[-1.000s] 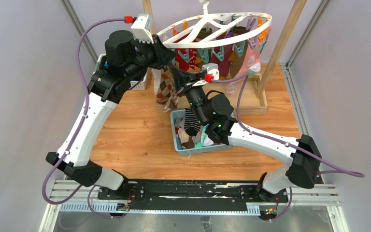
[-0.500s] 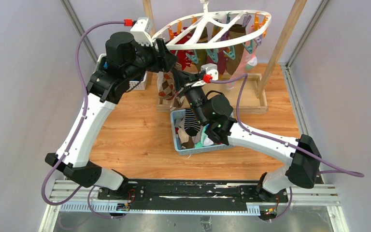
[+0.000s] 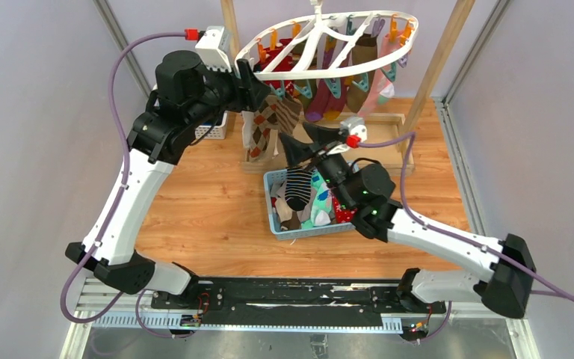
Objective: Clip the socks to the hanger
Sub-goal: Clamp the sock onto the hanger, then open the clamp at the hanger.
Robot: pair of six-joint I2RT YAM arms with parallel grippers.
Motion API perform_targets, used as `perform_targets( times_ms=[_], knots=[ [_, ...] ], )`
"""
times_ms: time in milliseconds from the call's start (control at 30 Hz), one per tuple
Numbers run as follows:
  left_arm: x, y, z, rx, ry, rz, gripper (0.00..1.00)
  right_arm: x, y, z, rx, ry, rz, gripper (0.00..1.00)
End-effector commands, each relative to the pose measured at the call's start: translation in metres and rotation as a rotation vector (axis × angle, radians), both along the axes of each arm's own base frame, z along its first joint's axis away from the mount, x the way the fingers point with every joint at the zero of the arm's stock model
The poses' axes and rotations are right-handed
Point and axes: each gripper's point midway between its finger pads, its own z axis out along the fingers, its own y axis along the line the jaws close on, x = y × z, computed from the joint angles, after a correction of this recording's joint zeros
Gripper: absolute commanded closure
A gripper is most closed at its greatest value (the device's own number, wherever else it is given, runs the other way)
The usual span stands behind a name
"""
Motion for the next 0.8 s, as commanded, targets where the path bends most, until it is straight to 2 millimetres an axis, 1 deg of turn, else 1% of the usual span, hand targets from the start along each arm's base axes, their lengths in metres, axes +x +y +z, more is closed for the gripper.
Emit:
perform_targets(
  times_ms=[0, 67, 167, 267, 333, 400, 533, 633, 767],
  knots=[
    [-0.007, 0.008, 0.006, 0.022, -0.032, 0.003, 0.36, -0.007, -0.022, -0.015, -0.006, 0.039, 0.088, 0.34],
    [-0.01, 0.004, 0.005, 0.032, -0.038, -0.032, 0.36, -0.003, -0.035, -0.02, -0.002, 0.062, 0.12, 0.36],
    [-0.016, -0.001, 0.002, 0.06, -0.048, -0.086, 0.37, -0.002, -0.047, -0.019, -0.019, 0.063, 0.168, 0.37],
    [-0.019, -0.003, -0.006, 0.09, -0.046, -0.114, 0.41, 0.009, -0.06, -0.022, -0.036, 0.083, 0.178, 0.37],
    [-0.02, -0.004, -0.011, 0.097, -0.037, -0.125, 0.43, 0.021, -0.068, -0.022, -0.022, 0.108, 0.196, 0.36],
    [-0.022, -0.005, -0.014, 0.097, -0.029, -0.137, 0.44, 0.024, -0.067, -0.012, -0.005, 0.097, 0.275, 0.36],
    [-0.024, -0.006, -0.017, 0.096, -0.023, -0.151, 0.46, 0.023, -0.055, 0.006, -0.014, 0.028, 0.375, 0.35],
    [-0.027, -0.007, -0.017, 0.09, -0.019, -0.161, 0.46, 0.023, -0.051, 0.021, 0.012, -0.03, 0.401, 0.35],
    [-0.029, -0.007, -0.019, 0.09, -0.013, -0.162, 0.48, 0.031, -0.051, 0.031, 0.062, -0.063, 0.392, 0.34]
  ],
)
